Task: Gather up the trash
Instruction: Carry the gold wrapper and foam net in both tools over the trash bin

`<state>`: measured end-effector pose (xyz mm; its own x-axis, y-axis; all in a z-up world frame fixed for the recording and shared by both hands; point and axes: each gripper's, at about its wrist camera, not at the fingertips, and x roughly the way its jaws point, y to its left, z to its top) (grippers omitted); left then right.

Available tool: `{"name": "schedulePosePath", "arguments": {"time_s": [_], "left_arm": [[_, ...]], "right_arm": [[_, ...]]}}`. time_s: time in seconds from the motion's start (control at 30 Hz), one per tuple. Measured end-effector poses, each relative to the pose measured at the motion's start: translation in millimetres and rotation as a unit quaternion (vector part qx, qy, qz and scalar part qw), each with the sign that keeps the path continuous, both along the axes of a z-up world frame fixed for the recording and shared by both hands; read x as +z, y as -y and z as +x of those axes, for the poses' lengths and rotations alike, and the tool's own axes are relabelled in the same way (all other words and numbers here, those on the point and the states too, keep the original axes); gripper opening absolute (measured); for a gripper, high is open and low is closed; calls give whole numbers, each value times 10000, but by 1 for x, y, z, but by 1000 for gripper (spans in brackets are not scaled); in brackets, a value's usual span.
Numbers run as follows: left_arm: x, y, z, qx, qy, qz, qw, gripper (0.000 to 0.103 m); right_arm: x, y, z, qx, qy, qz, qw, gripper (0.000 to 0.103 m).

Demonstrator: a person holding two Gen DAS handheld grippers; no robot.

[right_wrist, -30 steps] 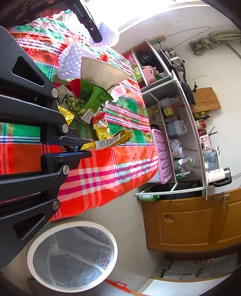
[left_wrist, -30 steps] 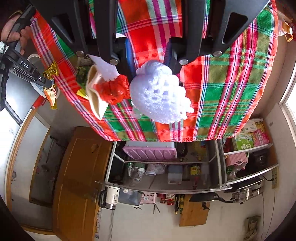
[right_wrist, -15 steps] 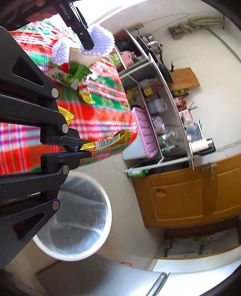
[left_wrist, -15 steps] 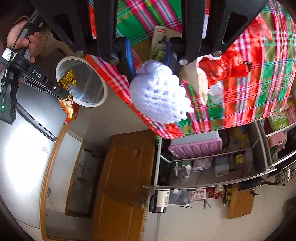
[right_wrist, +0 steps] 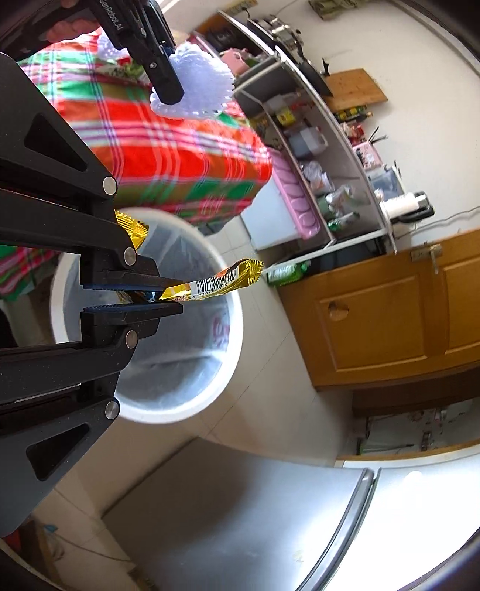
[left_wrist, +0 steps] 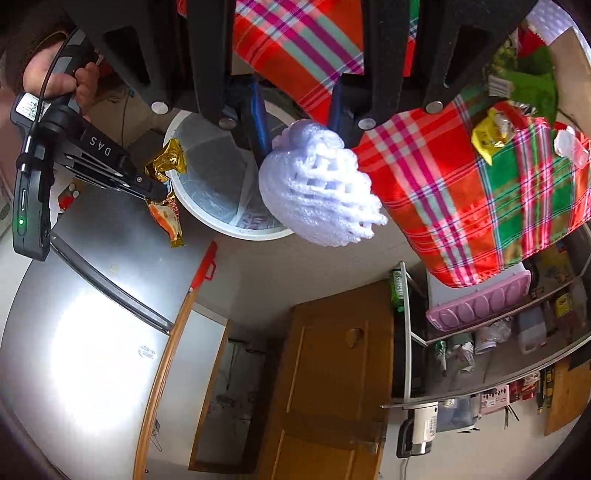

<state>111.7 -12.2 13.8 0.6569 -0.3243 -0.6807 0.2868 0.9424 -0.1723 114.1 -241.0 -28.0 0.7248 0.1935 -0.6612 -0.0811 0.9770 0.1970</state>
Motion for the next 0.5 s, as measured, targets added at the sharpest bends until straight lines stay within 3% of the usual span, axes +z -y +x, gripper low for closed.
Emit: {"name": "schedulePosePath", "arguments": {"time_s": [0.23, 0.5], "left_arm": [[-28, 46, 24, -344, -388, 196, 9985, 30], [-52, 58, 41, -304, -809, 263, 9959, 34]], "right_arm": [[-31, 16, 15, -105, -352, -242, 9990, 5], [-54, 22, 31, -130, -646, -394, 9970, 6]]}}
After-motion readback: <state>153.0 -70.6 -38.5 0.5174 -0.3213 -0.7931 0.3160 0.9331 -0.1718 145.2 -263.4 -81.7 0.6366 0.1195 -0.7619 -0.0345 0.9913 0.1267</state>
